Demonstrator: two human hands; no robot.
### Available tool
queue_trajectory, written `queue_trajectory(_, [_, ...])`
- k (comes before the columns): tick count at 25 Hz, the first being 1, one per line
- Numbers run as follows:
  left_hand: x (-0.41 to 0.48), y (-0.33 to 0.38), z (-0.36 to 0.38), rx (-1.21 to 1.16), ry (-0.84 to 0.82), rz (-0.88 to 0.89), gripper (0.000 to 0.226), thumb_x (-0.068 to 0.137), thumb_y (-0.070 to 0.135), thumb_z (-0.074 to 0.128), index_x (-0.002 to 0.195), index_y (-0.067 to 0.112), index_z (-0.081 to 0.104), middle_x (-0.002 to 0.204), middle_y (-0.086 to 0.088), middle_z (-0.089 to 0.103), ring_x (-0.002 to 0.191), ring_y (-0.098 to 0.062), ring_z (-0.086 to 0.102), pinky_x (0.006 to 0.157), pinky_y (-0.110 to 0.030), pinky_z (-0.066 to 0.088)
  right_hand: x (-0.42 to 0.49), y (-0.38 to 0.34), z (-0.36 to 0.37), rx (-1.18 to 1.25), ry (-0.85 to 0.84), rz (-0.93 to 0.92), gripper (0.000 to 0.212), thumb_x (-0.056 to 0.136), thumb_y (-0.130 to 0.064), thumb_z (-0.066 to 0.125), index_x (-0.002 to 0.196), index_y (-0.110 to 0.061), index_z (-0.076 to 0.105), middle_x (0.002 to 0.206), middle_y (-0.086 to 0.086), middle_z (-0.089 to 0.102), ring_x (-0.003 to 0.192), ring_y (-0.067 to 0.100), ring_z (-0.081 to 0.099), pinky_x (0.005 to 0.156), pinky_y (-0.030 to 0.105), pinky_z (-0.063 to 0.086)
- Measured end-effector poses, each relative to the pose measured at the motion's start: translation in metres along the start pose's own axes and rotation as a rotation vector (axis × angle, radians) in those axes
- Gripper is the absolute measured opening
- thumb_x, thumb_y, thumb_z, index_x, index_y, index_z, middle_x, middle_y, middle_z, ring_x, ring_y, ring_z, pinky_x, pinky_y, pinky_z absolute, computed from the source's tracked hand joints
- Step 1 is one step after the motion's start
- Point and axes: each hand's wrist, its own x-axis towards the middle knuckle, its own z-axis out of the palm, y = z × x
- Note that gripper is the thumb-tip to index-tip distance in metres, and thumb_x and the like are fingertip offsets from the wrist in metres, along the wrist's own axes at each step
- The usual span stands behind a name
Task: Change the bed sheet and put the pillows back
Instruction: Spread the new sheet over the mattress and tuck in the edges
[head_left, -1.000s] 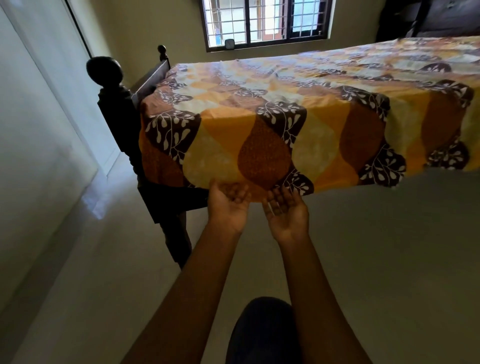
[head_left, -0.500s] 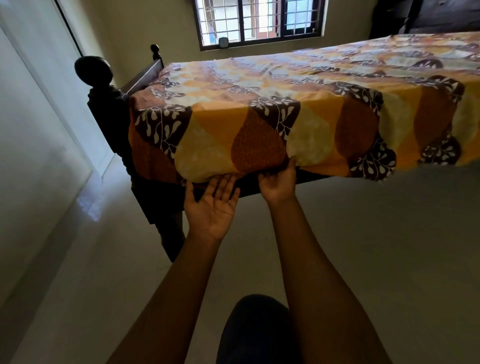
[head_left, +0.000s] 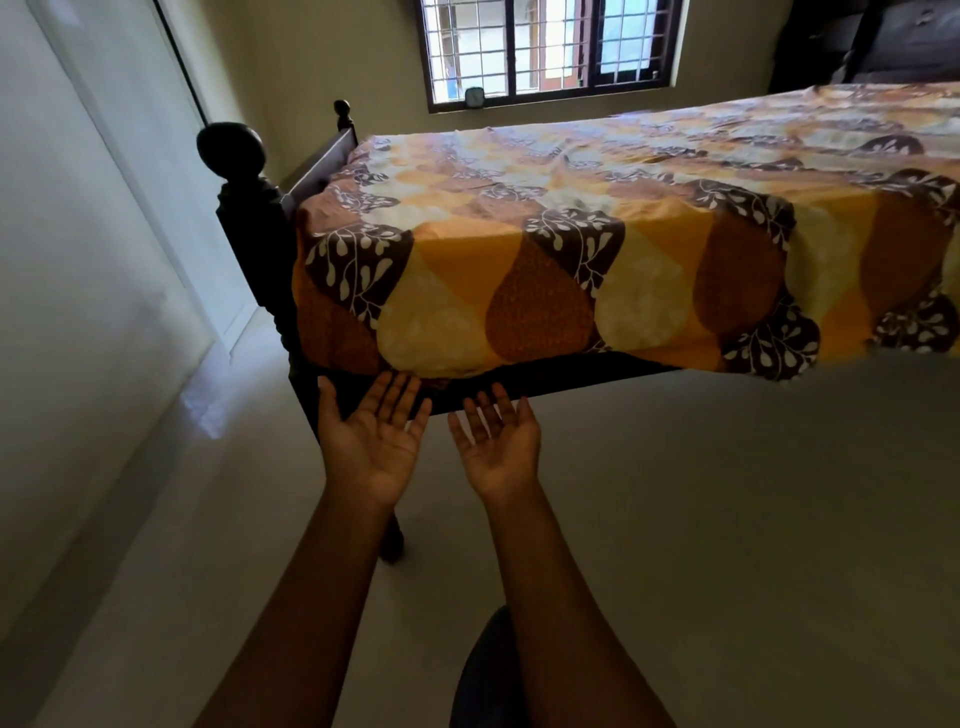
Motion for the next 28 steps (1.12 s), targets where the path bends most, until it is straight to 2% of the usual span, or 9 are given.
queue_trajectory(3, [0.002,0.009,-0.005,-0.027,-0.033,-0.019,0.081,0.089,0.062,0.031,0.144,0.002,0.028,0.144,-0.018,0.039,0.134,-0.029,0.039,0.109,-0.042,0.03,0.009,0.009,0.005,0.092,-0.045,0.016,0.044,0.098,-0.043,0.035,0.13,-0.016,0.048,0.124,0.008,0.051,0.115,0.026,0.048,0.099,0.046,0.039])
queue_trajectory(6, [0.005,0.013,-0.011,-0.031,-0.045,-0.017,0.083,0.088,0.064,0.03,0.144,0.002,0.028,0.144,-0.019,0.039,0.133,-0.029,0.039,0.107,-0.041,0.031,0.013,0.015,0.008,0.125,-0.155,0.039,0.046,0.098,-0.043,0.034,0.128,-0.012,0.05,0.121,0.01,0.054,0.113,0.025,0.052,0.103,0.044,0.039])
queue_trajectory(10, [0.005,0.012,-0.013,-0.07,-0.06,-0.027,0.083,0.088,0.064,0.03,0.142,0.002,0.03,0.143,-0.02,0.04,0.133,-0.03,0.038,0.106,-0.041,0.032,0.013,0.02,0.018,0.139,-0.3,0.044,0.049,0.097,-0.046,0.032,0.127,-0.01,0.049,0.114,0.01,0.057,0.108,0.023,0.054,0.098,0.041,0.04])
queue_trajectory(14, [0.006,0.012,-0.008,-0.111,-0.081,-0.007,0.079,0.089,0.063,0.028,0.142,0.004,0.032,0.143,-0.019,0.04,0.134,-0.029,0.039,0.106,-0.041,0.032,0.015,0.02,0.027,0.161,-0.283,-0.013,0.058,0.097,-0.051,0.027,0.134,-0.009,0.043,0.11,0.011,0.057,0.104,0.023,0.054,0.105,0.039,0.035])
queue_trajectory(18, [0.006,0.007,-0.006,-0.097,-0.093,0.003,0.076,0.09,0.062,0.027,0.141,0.006,0.034,0.142,-0.017,0.042,0.133,-0.028,0.039,0.105,-0.04,0.033,0.015,0.007,0.042,0.187,-0.294,-0.076,0.055,0.097,-0.051,0.027,0.129,-0.011,0.047,0.112,0.01,0.057,0.105,0.024,0.054,0.107,0.041,0.033])
queue_trajectory(21, [0.008,0.008,-0.007,-0.099,-0.083,0.01,0.074,0.09,0.061,0.028,0.14,0.007,0.036,0.139,-0.018,0.045,0.133,-0.029,0.04,0.106,-0.042,0.032,0.026,-0.002,0.055,0.209,-0.224,-0.145,0.046,0.099,-0.044,0.028,0.127,-0.013,0.05,0.112,0.01,0.059,0.101,0.025,0.056,0.107,0.04,0.036])
queue_trajectory(23, [0.006,0.008,-0.011,-0.068,-0.073,-0.016,0.069,0.091,0.058,0.031,0.139,0.008,0.038,0.138,-0.016,0.048,0.131,-0.029,0.043,0.106,-0.043,0.033,0.018,-0.002,0.041,0.137,-0.081,-0.172,0.039,0.1,-0.036,0.032,0.124,-0.012,0.051,0.113,0.01,0.059,0.096,0.022,0.058,0.091,0.034,0.047])
queue_trajectory(25, [0.004,0.008,-0.017,-0.004,-0.056,-0.034,0.062,0.092,0.053,0.035,0.137,0.01,0.042,0.136,-0.014,0.051,0.128,-0.029,0.046,0.105,-0.043,0.035,-0.003,0.004,0.012,0.057,0.081,-0.103,0.034,0.099,-0.026,0.039,0.125,-0.009,0.051,0.113,0.011,0.06,0.092,0.018,0.059,0.076,0.028,0.049])
queue_trajectory(28, [0.002,0.003,-0.02,0.042,0.002,-0.038,0.051,0.094,0.042,0.04,0.134,0.011,0.046,0.134,-0.011,0.054,0.122,-0.027,0.051,0.103,-0.042,0.038,-0.017,0.007,-0.011,0.008,0.109,-0.033,0.033,0.097,-0.02,0.042,0.126,-0.008,0.051,0.12,0.012,0.058,0.096,0.019,0.059,0.079,0.029,0.048])
